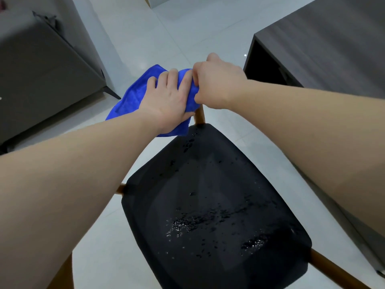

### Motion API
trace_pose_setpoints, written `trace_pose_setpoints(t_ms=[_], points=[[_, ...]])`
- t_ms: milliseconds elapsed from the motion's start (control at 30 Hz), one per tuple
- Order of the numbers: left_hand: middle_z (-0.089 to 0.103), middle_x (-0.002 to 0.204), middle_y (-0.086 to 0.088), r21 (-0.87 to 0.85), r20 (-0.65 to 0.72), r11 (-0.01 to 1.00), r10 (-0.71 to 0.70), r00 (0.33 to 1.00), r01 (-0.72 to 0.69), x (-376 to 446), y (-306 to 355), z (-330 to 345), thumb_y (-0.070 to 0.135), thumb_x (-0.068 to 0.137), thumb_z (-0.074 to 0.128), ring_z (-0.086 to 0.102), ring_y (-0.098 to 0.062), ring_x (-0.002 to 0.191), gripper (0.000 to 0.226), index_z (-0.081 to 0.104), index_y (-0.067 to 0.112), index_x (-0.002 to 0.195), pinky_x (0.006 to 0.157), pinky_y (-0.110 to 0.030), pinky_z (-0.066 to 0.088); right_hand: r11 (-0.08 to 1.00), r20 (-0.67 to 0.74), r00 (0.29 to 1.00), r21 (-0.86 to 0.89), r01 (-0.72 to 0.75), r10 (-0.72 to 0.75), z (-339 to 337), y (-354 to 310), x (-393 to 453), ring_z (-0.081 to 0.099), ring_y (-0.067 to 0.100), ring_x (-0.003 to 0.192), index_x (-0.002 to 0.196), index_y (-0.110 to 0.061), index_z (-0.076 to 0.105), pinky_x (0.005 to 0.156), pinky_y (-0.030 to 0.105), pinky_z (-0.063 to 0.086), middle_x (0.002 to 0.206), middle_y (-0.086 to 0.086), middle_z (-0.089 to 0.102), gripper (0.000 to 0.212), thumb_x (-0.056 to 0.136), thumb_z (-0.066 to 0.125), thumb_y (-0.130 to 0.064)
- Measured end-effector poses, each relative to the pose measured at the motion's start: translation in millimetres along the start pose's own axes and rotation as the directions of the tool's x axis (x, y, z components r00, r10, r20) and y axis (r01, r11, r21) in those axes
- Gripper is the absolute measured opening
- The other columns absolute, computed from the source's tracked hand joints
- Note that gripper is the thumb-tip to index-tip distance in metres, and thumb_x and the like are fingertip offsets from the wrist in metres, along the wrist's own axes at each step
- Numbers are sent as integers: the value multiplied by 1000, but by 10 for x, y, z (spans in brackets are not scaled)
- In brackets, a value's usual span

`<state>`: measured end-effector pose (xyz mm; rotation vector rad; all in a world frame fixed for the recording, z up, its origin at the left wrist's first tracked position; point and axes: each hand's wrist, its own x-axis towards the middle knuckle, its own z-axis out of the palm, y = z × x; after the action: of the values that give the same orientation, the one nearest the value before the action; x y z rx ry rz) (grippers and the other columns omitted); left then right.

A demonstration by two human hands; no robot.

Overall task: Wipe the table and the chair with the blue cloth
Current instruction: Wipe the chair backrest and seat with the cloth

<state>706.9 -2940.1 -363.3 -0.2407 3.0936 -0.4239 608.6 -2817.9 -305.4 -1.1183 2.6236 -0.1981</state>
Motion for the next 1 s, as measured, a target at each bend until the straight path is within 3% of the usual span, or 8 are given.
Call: trace_pose_setpoints(t_ms=[100,200,333,433,567,667,867,1000], points=[[43,136,-20,9,-43,999,50,998,-50,116,65,18,64,84,55,47,-38,114,90,22,12,151,89,-49,39,997,11,1000,71,-27,26,-2,144,6,51,30,81,107,-19,54,68,34,39,118,10,46,25,83,52,-10],[48,131,-20,48,-106,992,118,987,-114,245,154,39,56,81,62,51,-38,111,85,29,13,147,86,-48,42,996,12,999,65,-53,53,27,319,-22,53,29,87,103,-16,54,68,31,37,104,10,55,25,83,49,-3],[57,117,-17,44,-172,962,272,947,-268,450,335,29,38,86,60,54,-38,106,58,45,13,136,97,-49,42,982,30,987,101,-162,159,77,570,-122,52,28,81,112,-10,60,69,32,43,97,10,58,29,85,50,-4],[61,106,-12,12,-212,904,421,882,-428,532,386,17,30,94,50,57,-35,100,38,54,14,128,107,-48,35,960,77,977,183,-211,200,149,707,-172,59,29,79,105,-8,63,67,32,49,93,11,63,24,83,52,-8],[63,97,-10,45,-211,840,537,816,-541,463,416,-8,16,92,49,59,-32,100,32,59,11,122,115,-45,25,949,240,954,212,-235,182,164,759,-198,64,29,74,88,-3,66,63,29,51,78,12,66,13,79,58,-7],[68,95,-8,50,-193,776,625,757,-628,347,534,-8,14,89,61,63,-31,102,25,64,9,113,113,-40,18,930,437,882,221,-294,175,174,789,-245,72,29,77,89,2,71,75,36,60,79,16,72,14,77,66,-2],[68,93,-6,-89,-187,766,614,766,-636,295,700,115,13,87,66,62,-27,103,23,65,10,110,113,-40,29,937,507,844,176,-302,176,295,851,-256,68,22,68,83,-2,68,69,31,60,74,10,70,5,80,69,-5],[64,95,0,-211,-156,736,624,766,-643,212,788,227,17,92,58,56,-23,93,21,62,15,112,98,-30,32,945,556,814,142,-294,170,406,841,-331,66,19,63,81,-4,65,61,27,56,74,9,69,5,84,67,-7]])
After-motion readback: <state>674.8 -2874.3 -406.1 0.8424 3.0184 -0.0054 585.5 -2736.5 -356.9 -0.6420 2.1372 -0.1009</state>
